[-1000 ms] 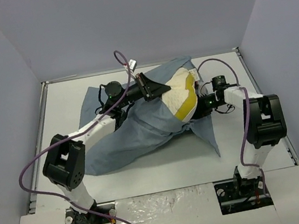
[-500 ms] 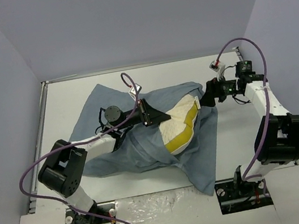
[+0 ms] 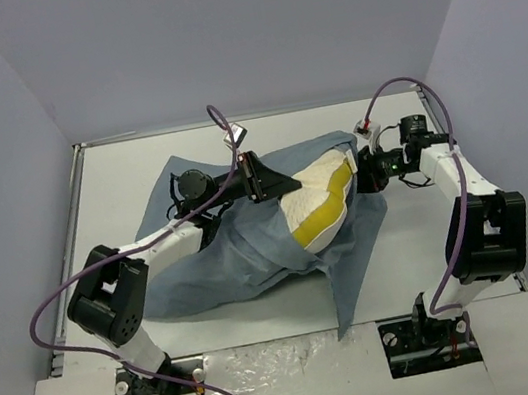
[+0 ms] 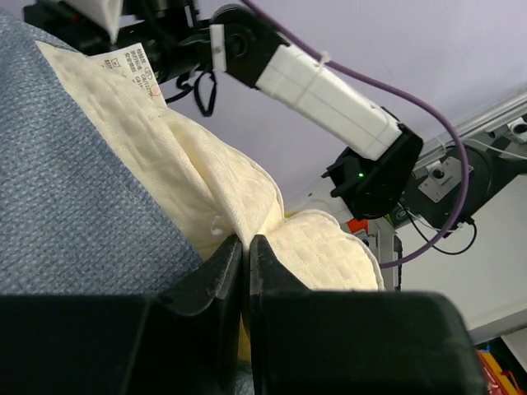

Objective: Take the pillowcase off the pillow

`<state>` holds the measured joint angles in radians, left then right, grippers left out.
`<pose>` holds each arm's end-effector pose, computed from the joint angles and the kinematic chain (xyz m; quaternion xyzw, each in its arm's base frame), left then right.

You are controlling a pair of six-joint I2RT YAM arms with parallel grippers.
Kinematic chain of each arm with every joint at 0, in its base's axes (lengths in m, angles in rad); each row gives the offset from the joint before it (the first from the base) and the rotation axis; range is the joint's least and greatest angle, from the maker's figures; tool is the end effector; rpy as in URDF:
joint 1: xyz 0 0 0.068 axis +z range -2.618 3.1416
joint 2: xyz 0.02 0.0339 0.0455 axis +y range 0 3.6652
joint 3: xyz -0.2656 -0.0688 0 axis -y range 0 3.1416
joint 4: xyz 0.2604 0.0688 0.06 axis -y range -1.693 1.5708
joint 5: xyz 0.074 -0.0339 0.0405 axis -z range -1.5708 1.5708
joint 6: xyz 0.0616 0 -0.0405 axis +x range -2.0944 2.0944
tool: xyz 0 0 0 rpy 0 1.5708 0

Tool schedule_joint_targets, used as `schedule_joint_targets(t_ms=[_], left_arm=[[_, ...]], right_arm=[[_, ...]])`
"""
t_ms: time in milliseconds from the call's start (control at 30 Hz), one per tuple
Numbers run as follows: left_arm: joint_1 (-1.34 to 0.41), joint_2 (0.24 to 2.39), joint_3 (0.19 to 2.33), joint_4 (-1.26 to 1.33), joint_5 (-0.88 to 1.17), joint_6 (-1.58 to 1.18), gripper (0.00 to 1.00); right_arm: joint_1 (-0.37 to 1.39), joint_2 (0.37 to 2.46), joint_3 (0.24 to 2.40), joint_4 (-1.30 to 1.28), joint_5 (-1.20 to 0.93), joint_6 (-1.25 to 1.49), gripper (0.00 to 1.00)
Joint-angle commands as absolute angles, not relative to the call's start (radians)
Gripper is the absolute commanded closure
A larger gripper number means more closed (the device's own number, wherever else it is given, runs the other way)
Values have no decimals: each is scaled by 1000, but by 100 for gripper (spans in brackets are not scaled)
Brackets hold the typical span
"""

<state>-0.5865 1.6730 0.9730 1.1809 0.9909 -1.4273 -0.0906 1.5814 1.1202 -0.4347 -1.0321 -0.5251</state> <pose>0.2883 -0.2535 0.3057 0.1850 0.5823 -0.7676 0.1938 0.3520 0.0211 0.2345 -0.3364 0.7662 0.3565 0.4155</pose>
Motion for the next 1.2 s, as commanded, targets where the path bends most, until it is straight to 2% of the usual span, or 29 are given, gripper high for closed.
schedule_joint_targets(t_ms=[0, 267, 400, 600, 800, 1033, 1067, 1133, 1167], left_arm=[[-584, 1550, 1083, 1430, 1012, -1473, 98], [-584, 1457, 1066, 1408, 1025, -1479, 98], [-584, 1447, 1071, 1512, 999, -1535, 98], [-597, 1434, 1121, 1555, 974, -1560, 98], [-633, 1443, 1127, 1578, 959, -1533, 98], [-641, 1459, 1124, 1528, 936, -1456, 98], [-643, 1465, 1114, 1475, 928, -1427, 98], [-653, 1505, 1077, 1428, 896, -1330, 98], [-658, 1523, 1071, 1380, 890, -1295, 98]], right_arm=[[-129, 1592, 1104, -463, -1034, -546, 99], [-183, 1605, 1138, -457, -1120, -532, 100], [-199, 1623, 1141, -401, -1071, -444, 100], [-198, 1787, 1181, -396, -1097, -382, 100], [-135, 1859, 1178, -396, -1103, -359, 100], [-164, 1806, 1176, -403, -1057, -359, 99], [-195, 1774, 1183, -405, -1031, -353, 84], [-236, 1665, 1206, -403, -921, -342, 63], [-259, 1626, 1218, -405, -878, -331, 48]])
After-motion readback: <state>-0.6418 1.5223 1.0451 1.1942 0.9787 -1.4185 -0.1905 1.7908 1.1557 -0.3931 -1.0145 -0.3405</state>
